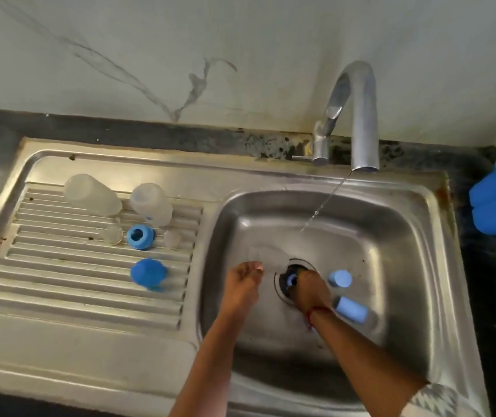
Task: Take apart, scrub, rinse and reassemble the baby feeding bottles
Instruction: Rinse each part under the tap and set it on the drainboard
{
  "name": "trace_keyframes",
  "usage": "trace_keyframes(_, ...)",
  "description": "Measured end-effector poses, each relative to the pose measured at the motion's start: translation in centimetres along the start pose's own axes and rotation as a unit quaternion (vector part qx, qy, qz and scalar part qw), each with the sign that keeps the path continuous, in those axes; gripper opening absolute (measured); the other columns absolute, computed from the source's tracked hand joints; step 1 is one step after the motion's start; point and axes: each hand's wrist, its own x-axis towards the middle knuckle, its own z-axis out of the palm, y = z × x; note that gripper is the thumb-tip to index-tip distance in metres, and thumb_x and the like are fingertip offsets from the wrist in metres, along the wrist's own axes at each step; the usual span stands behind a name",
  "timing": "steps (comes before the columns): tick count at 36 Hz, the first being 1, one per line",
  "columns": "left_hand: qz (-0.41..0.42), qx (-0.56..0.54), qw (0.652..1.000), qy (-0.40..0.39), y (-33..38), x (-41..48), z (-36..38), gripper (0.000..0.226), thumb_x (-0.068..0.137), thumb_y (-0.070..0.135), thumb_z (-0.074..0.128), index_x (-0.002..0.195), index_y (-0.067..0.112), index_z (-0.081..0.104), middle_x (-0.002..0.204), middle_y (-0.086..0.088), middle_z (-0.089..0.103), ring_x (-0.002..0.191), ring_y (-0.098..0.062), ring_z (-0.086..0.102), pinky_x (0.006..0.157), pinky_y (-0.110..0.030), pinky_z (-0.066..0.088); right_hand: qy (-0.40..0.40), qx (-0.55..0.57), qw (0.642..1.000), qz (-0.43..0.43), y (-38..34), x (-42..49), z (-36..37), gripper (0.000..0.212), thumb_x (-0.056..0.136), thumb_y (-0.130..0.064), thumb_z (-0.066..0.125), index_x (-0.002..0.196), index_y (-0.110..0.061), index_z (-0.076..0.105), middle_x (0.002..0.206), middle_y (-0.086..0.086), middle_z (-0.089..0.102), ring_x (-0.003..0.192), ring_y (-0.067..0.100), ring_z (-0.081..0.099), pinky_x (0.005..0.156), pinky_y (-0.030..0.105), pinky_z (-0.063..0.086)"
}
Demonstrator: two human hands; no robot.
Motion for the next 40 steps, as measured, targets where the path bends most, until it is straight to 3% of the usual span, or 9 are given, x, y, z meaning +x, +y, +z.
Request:
trace_keyframes(6,-0.008,-0.020,1.000,0.016,-0.6,0.2,0.3,0.011,0.096,0.024,0.064,0.087,0.020,0.067,0.080,0.002,0.064,0.078,-0.014,0.059,0.071,-0.032,0.047,0.027,0.005,1.000,0.016,-0.9,0.3,0.2,0.028,0.095,-0.024,0.050,0.109,-0.003,0.063,0.113,0.020,0.064,0.103,0.036,0.061,0.083,0.039,0.047)
trace_keyframes(10,-0.006,-0.023,1.000,0.012,-0.5,0.1,0.3,0.008,0.097,0.025,0.063,0.092,0.020,0.068,0.084,0.002,0.066,0.081,-0.013,0.061,0.070,-0.029,0.049,0.057,0.059,0.997,0.006,-0.8,0.2,0.9,0.065,0.080,-0.050,0.026,0.094,0.000,0.064,0.095,0.023,0.067,0.087,0.039,0.063,0.073,0.042,0.051)
trace_keyframes(15,-0.005,-0.035,0.999,0.006,0.3,-0.3,0.6,0.011,0.098,0.023,0.062,0.103,0.016,0.068,0.093,0.000,0.068,0.089,-0.014,0.063,0.073,-0.029,0.050,0.093,0.135,0.986,0.014,-0.5,-0.6,0.3,0.017,0.088,-0.023,0.058,0.096,-0.011,0.067,0.093,0.006,0.069,0.083,0.021,0.062,0.072,0.026,0.043)
trace_keyframes(17,0.000,-0.043,0.999,0.004,1.0,-0.3,0.8,0.009,0.097,0.022,0.063,0.101,0.016,0.069,0.090,0.000,0.067,0.084,-0.013,0.061,0.070,-0.028,0.047,0.108,0.201,0.974,0.012,-0.7,-0.7,-0.8,0.026,0.085,-0.025,0.060,0.108,-0.017,0.070,0.097,-0.002,0.068,0.090,0.017,0.062,0.076,0.022,0.040)
trace_keyframes(21,0.024,-0.064,0.998,-0.012,2.7,-0.4,1.3,0.005,0.095,0.014,0.062,0.094,0.017,0.066,0.083,-0.001,0.059,0.078,-0.012,0.054,0.062,-0.025,0.039,0.137,0.419,0.898,0.013,-2.5,-1.5,-5.0,0.029,0.079,0.003,0.065,0.094,-0.020,0.073,0.085,-0.010,0.068,0.076,0.012,0.067,0.073,0.027,0.054)
trace_keyframes(26,0.059,-0.022,0.998,-0.025,5.2,-0.4,1.9,0.012,0.094,0.014,0.062,0.085,0.021,0.064,0.081,-0.001,0.058,0.078,-0.016,0.053,0.068,-0.031,0.039,0.141,0.494,0.856,-0.050,-3.9,-1.4,-9.8,0.054,0.074,0.017,0.071,0.113,-0.020,0.067,0.101,-0.006,0.068,0.066,0.005,0.067,0.062,0.025,0.057)
trace_keyframes(31,0.087,0.007,0.995,-0.040,7.8,0.0,3.1,0.017,0.095,0.008,0.057,0.085,0.021,0.062,0.075,0.002,0.057,0.070,-0.012,0.050,0.061,-0.027,0.039,0.015,0.564,0.824,-0.061,-5.1,-2.2,-13.2,0.020,0.090,-0.022,0.071,0.102,-0.006,0.070,0.084,0.009,0.068,0.060,0.017,0.062,0.054,0.028,0.052)
trace_keyframes(36,0.114,0.019,0.991,-0.070,9.5,0.3,4.7,0.015,0.095,0.011,0.061,0.096,0.025,0.065,0.081,0.006,0.064,0.073,-0.010,0.056,0.061,-0.026,0.045,0.002,0.610,0.792,-0.004,-4.7,-2.2,-15.0,0.043,0.096,-0.044,0.057,0.088,-0.003,0.068,0.073,0.018,0.067,0.061,0.025,0.066,0.055,0.030,0.055)
trace_keyframes(40,0.188,0.060,0.965,-0.172,10.0,0.2,5.3,0.042,0.089,-0.005,0.066,0.125,0.015,0.061,0.102,0.004,0.069,0.083,-0.002,0.065,0.070,-0.016,0.049,-0.025,0.550,0.835,0.015,-4.7,-3.1,-16.2,0.052,0.096,-0.051,0.052,0.084,-0.004,0.069,0.064,0.013,0.063,0.049,0.018,0.055,0.047,0.024,0.045)
